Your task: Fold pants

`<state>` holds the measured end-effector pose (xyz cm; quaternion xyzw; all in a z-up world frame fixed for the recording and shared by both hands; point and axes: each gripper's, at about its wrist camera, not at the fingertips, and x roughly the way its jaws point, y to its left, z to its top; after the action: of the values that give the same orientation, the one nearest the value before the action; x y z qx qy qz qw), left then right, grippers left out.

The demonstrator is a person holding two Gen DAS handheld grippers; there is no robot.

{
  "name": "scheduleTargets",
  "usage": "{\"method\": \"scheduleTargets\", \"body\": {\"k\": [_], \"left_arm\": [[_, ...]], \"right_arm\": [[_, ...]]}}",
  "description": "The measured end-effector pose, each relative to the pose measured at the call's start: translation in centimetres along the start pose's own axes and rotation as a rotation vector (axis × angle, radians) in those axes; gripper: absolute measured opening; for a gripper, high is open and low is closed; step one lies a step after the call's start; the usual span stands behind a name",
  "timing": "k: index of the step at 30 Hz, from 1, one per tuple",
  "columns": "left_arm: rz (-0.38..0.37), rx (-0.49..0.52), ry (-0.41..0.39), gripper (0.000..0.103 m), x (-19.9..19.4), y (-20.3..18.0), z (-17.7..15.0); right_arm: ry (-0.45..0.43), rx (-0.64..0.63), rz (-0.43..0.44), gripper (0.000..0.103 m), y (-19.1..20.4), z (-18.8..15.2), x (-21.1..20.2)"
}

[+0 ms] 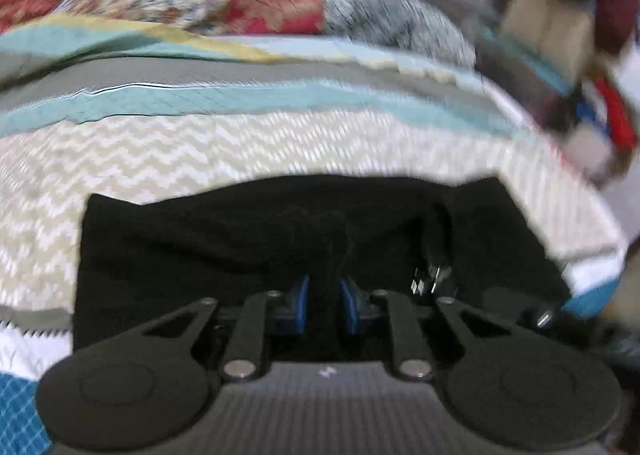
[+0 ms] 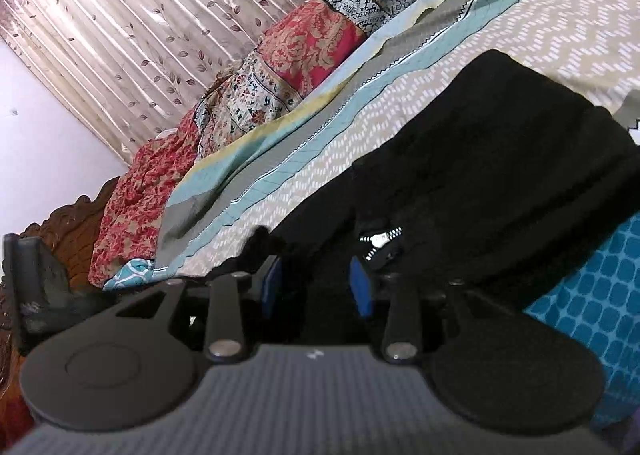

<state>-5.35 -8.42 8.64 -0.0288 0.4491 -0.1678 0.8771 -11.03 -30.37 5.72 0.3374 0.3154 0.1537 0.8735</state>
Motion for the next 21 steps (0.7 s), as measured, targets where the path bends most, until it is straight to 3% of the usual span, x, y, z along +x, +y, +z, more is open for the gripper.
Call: {"method": "scheduleTargets", "body": {"k": [1,3,5,7,10,13,14,17,21], "left_arm": [[0.002,0.016,0.034,0.035,1.2,-0.2,-0.4],[-0.005,0.039,0.038,0.039,1.7,-0.4,-1.0],[-0.030,0.060,0.035,0.059,0.5,-0.5,-0.9],[-0.077,0.037,0.011,0.060,-1.4,0.5,-0.5],[-0.112,-0.030,-0.100,0.060,-5.4,3.4,-0.5],[-0.078,-0.147,-0.167,0.051,-7.1,7.3,-0.8],[-0.070,-0.180,-0.164,0.037,-7.3,8.4,-1.2],[-0.074,-0.225,-0.108,0.016,-6.5,10.3,-2.4],[-0.056,-0.188,-0.056,0.010,-4.6,10.1,-3.9]], "right_arm": [[0.003,0.001,-0.005,0.042,0.0,0.0,0.0],[0.015,-0.001,-0.010,0.042,0.0,-0.1,0.0],[0.019,-0.015,-0.003,0.042,0.4,-0.2,0.1],[0.017,-0.041,0.003,0.042,1.0,0.0,0.4],[0.014,-0.091,0.025,0.042,2.5,0.4,1.5],[0.034,-0.138,0.062,0.042,4.2,1.0,3.5],[0.045,-0.155,0.075,0.042,4.8,1.1,4.3],[0.082,-0.214,0.107,0.042,6.7,0.8,7.1],[0.137,-0.193,0.076,0.040,6.7,0.7,11.1]]}}
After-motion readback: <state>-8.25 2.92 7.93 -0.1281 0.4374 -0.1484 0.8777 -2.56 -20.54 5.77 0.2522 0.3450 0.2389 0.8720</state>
